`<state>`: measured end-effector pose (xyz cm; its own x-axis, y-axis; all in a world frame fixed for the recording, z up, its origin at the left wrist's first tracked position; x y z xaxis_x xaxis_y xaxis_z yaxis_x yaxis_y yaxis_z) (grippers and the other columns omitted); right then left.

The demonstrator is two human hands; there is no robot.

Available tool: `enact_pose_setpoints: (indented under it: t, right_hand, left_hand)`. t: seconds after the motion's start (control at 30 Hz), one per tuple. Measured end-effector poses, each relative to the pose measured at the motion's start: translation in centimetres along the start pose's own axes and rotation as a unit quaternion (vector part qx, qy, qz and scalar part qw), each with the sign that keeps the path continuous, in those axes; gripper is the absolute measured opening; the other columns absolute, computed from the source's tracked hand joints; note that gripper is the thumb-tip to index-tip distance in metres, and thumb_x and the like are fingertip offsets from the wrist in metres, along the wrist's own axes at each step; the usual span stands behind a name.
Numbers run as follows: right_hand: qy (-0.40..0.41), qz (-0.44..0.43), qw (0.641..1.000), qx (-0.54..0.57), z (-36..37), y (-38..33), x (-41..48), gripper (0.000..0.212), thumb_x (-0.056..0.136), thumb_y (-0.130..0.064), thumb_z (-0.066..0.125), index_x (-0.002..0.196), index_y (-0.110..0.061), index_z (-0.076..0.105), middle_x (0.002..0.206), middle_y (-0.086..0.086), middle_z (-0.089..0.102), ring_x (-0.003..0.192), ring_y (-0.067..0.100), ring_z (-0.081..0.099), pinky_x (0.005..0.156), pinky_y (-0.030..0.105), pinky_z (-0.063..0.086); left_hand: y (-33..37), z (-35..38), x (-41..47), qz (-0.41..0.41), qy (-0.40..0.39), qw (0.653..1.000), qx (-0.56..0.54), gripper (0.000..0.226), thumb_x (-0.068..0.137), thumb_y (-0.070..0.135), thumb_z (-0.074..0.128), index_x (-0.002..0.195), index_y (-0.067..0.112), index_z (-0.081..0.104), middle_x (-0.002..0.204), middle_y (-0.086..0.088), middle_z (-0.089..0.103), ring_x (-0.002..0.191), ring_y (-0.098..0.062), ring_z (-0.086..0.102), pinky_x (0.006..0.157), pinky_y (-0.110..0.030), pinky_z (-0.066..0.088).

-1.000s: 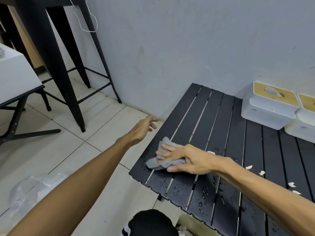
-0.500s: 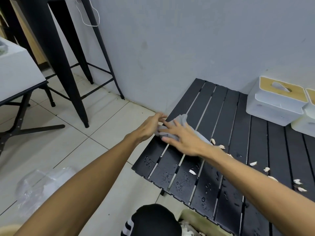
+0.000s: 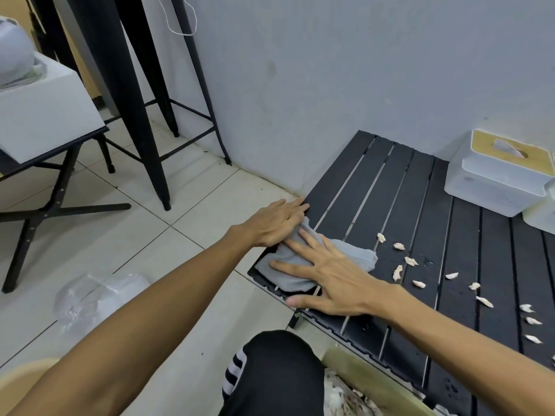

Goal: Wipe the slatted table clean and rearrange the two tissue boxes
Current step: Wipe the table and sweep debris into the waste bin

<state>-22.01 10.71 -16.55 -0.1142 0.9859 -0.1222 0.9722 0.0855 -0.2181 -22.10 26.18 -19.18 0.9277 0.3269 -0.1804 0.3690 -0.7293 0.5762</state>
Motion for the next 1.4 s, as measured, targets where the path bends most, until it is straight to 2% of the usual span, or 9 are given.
enact_pose_setpoints:
  t: [0.33, 0.47, 0.57, 0.63, 0.73, 0.9, 1.13, 1.3, 1.4]
  right_hand:
    - [-0.034, -0.116, 0.992, 0.019, -0.3, -1.6, -4.5, 0.047, 0.105, -0.046, 0.042, 0.15, -0.03, 0.042, 0.166, -0.01, 0.013, 0.154, 0.012, -0.003, 0.125, 0.045, 0.013]
    - [-0.034, -0.062, 0.992, 0.106, -2.2, 0.7, -7.9, 0.04, 0.104, -0.04, 0.049, 0.143, -0.032, 0.052, 0.16, -0.016, 0.031, 0.151, 0.005, 0.017, 0.12, 0.041, 0.029]
    - [0.091, 0.008, 0.978, 0.19, -6.0, 2.4, -8.8, 0.037, 0.104, -0.034, 0.049, 0.141, -0.037, 0.054, 0.148, -0.023, 0.048, 0.133, 0.025, 0.054, 0.102, 0.049, 0.049]
    - [0.174, 0.059, 0.962, 0.204, -7.7, 3.2, -8.0, 0.037, 0.105, -0.033, 0.047, 0.142, -0.039, 0.052, 0.144, -0.026, 0.051, 0.124, 0.027, 0.06, 0.102, 0.046, 0.05]
    - [0.157, 0.091, 0.965, 0.187, -5.6, 2.4, -5.0, 0.039, 0.104, -0.042, 0.044, 0.142, -0.035, 0.052, 0.15, -0.021, 0.046, 0.133, 0.015, 0.052, 0.105, 0.044, 0.046]
    - [0.042, 0.043, 0.998, 0.025, -0.5, -0.4, -2.9, 0.061, 0.1, -0.054, 0.027, 0.148, -0.023, 0.046, 0.162, 0.006, 0.03, 0.152, 0.029, 0.019, 0.123, 0.044, 0.014]
    - [0.015, -0.081, 0.997, 0.006, -0.2, -1.1, -8.5, 0.043, 0.105, -0.037, 0.046, 0.144, -0.02, 0.053, 0.16, 0.001, 0.034, 0.153, 0.018, 0.018, 0.123, 0.04, 0.023]
    - [0.127, 0.041, 0.991, 0.013, -2.6, 0.8, -8.5, 0.047, 0.106, -0.042, 0.04, 0.146, -0.02, 0.049, 0.16, 0.002, 0.035, 0.152, 0.018, 0.02, 0.122, 0.037, 0.025]
    - [0.107, 0.162, 0.981, 0.015, -1.8, 1.2, -4.7, 0.063, 0.101, -0.058, 0.023, 0.154, -0.025, 0.034, 0.165, 0.006, 0.019, 0.154, 0.026, 0.009, 0.125, 0.044, 0.015]
  left_hand:
    - [1.0, -0.5, -0.6, -0.041, -0.004, 0.999, -0.026, 0.06, 0.101, 0.053, 0.006, 0.155, 0.033, 0.022, 0.162, 0.018, 0.014, 0.151, -0.015, 0.01, 0.121, -0.043, 0.008]
    - [1.0, 0.0, -1.3, -0.036, 0.005, 0.999, -0.038, 0.058, 0.102, 0.052, 0.006, 0.156, 0.034, 0.018, 0.163, 0.018, 0.011, 0.151, -0.016, 0.01, 0.122, -0.041, 0.008]
    - [1.7, -0.2, -1.8, -0.013, 0.051, 0.998, -0.029, 0.054, 0.104, 0.042, 0.013, 0.156, 0.028, 0.022, 0.163, 0.009, 0.022, 0.149, -0.018, 0.018, 0.12, -0.037, 0.014]
    - [2.4, -0.7, -2.2, -0.001, 0.105, 0.994, -0.038, 0.051, 0.105, 0.034, 0.019, 0.155, 0.024, 0.026, 0.157, 0.0, 0.037, 0.142, -0.02, 0.031, 0.114, -0.034, 0.022]
    - [2.4, -0.7, -2.2, -0.017, 0.143, 0.984, -0.104, 0.048, 0.106, 0.031, 0.022, 0.152, 0.023, 0.03, 0.155, 0.002, 0.04, 0.138, -0.021, 0.038, 0.107, -0.029, 0.025]
    - [0.8, -0.9, -1.1, -0.06, 0.149, 0.969, -0.186, 0.051, 0.105, 0.042, 0.019, 0.153, 0.03, 0.03, 0.158, 0.008, 0.031, 0.144, -0.019, 0.031, 0.103, -0.021, 0.02]
    - [2.0, -0.9, -2.2, -0.007, 0.136, 0.984, -0.111, 0.048, 0.106, 0.032, 0.023, 0.154, 0.027, 0.024, 0.157, 0.008, 0.035, 0.141, -0.021, 0.036, 0.11, -0.028, 0.023]
    - [3.0, 0.2, -2.6, 0.04, 0.157, 0.987, 0.018, 0.052, 0.101, 0.029, 0.029, 0.152, 0.026, 0.024, 0.13, -0.009, 0.058, 0.114, -0.027, 0.053, 0.098, -0.039, 0.039]
    - [2.7, 0.5, -2.4, 0.049, 0.167, 0.984, 0.046, 0.055, 0.1, 0.029, 0.026, 0.153, 0.016, 0.026, 0.132, -0.01, 0.056, 0.114, -0.026, 0.052, 0.099, -0.039, 0.039]
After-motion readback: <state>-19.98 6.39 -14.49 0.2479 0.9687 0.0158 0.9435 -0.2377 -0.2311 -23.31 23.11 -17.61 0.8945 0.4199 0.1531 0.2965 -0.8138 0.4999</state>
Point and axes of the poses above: each hand's wrist, its own x-axis towards the middle knuckle, its own z-axis out of the palm, y = z × x, the point moved 7 cm from there along x, towards the middle knuckle
